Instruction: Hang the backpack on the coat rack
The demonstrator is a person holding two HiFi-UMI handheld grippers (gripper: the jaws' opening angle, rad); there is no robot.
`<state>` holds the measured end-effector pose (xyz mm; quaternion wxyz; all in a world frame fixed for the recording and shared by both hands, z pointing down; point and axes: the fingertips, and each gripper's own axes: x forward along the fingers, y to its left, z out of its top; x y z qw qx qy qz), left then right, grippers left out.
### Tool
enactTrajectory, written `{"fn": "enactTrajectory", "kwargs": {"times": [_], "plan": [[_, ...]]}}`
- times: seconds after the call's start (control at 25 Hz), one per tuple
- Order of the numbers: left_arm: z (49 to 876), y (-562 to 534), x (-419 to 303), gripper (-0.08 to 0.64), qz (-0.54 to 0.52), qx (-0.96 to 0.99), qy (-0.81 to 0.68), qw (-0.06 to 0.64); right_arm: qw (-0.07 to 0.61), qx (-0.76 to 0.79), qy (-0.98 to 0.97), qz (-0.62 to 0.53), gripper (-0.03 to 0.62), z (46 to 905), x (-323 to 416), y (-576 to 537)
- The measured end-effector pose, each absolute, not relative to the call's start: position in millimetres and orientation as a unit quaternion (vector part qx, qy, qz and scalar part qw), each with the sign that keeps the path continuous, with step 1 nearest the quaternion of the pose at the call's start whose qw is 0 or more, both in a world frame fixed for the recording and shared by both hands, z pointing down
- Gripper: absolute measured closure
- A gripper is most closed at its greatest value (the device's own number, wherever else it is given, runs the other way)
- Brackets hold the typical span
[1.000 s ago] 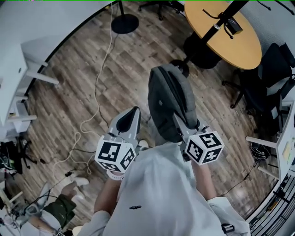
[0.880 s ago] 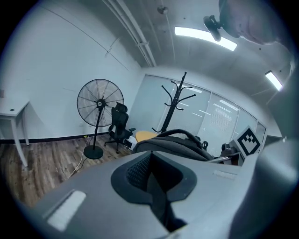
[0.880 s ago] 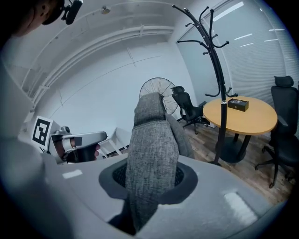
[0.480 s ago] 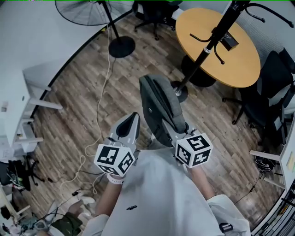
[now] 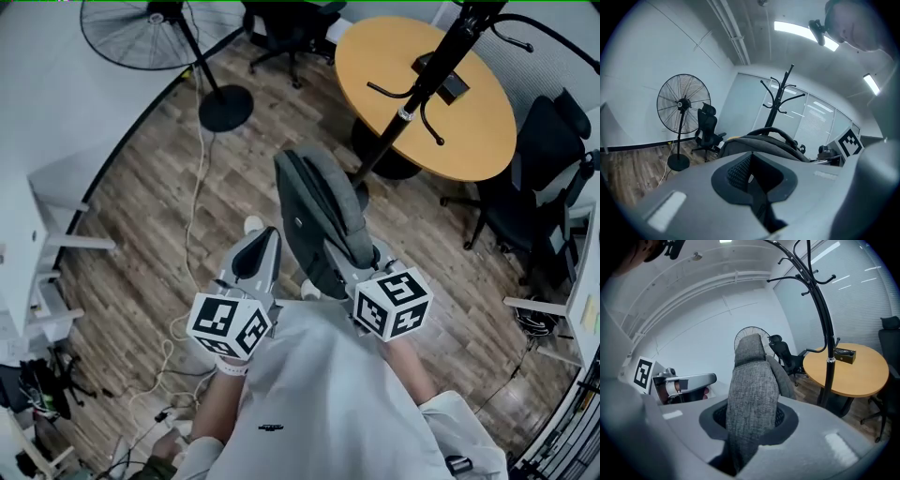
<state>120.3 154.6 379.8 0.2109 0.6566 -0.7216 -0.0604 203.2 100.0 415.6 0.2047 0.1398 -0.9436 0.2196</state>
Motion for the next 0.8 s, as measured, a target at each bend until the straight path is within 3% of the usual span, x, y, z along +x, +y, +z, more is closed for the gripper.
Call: {"fn": "enactTrajectory", "kwargs": {"times": [0.8], "plan": [[362,-40,-57,0.542,-0.047,0.795,-0.564,0.218,0.157,0.322,-0.896,0.262,0.492,399,39,-35]]}}
